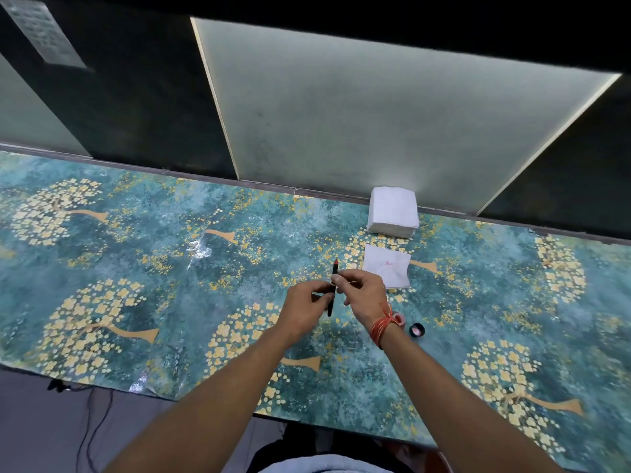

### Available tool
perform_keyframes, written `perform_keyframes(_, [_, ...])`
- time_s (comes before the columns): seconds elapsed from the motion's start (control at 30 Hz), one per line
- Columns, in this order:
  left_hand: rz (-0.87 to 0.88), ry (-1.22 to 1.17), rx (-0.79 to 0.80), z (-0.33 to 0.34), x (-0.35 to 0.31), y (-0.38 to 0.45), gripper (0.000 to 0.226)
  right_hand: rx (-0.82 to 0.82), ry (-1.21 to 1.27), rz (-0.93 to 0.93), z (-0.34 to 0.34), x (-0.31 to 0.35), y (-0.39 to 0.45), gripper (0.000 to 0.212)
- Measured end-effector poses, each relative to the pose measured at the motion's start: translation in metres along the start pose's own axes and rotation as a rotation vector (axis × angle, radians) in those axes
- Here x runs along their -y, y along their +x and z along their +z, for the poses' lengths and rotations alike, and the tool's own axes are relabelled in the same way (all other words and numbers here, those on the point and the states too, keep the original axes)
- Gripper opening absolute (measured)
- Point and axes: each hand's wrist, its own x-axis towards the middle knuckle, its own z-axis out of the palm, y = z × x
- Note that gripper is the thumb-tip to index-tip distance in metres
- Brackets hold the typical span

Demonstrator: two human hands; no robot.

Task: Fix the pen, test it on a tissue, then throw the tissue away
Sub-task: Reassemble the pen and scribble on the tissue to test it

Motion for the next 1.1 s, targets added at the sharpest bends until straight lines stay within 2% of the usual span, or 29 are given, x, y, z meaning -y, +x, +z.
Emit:
perform_keyframes(0.23, [0.079,0.009,0.004,0.022,-0.022,0.009,0.021,-0.072,-0.095,-0.083,-0.027,-0.003,0.009,0.006])
perform_keyframes(0.47, [0.104,-0.007,0.061,0.041,-0.033,0.021,0.017,0.053,-0.053,-0.099,-0.055,0.005,0.019,0.013])
perform_keyframes(0.53, [0.117,-0.011,0.057,0.046,-0.037,0.023,0.017,-0.003,-0.037,-0.089,-0.060,0.006,0.020,0.008])
perform_keyframes(0.63, [0.125,-0.023,0.072,0.054,-0.042,0.024,0.015,-0.149,-0.085,-0.041,-0.065,0.007,0.022,0.023])
perform_keyframes(0.8, [0.106,-0.038,0.047,0.057,-0.043,0.028,0.017,0.017,0.047,-0.058,-0.068,0.006,0.022,0.017])
perform_keyframes(0.87, [0.107,-0.046,0.042,0.058,-0.042,0.030,0.016,-0.068,0.032,-0.085,-0.070,0.006,0.022,0.014])
perform_keyframes(0.93, [0.104,-0.041,0.055,0.060,-0.043,0.028,0.014,-0.166,-0.017,-0.069,-0.070,0.006,0.024,0.020])
perform_keyframes(1.1, [0.080,-0.070,0.065,0.060,-0.039,0.025,0.014,0.001,0.079,-0.043,-0.067,0.008,0.025,0.013])
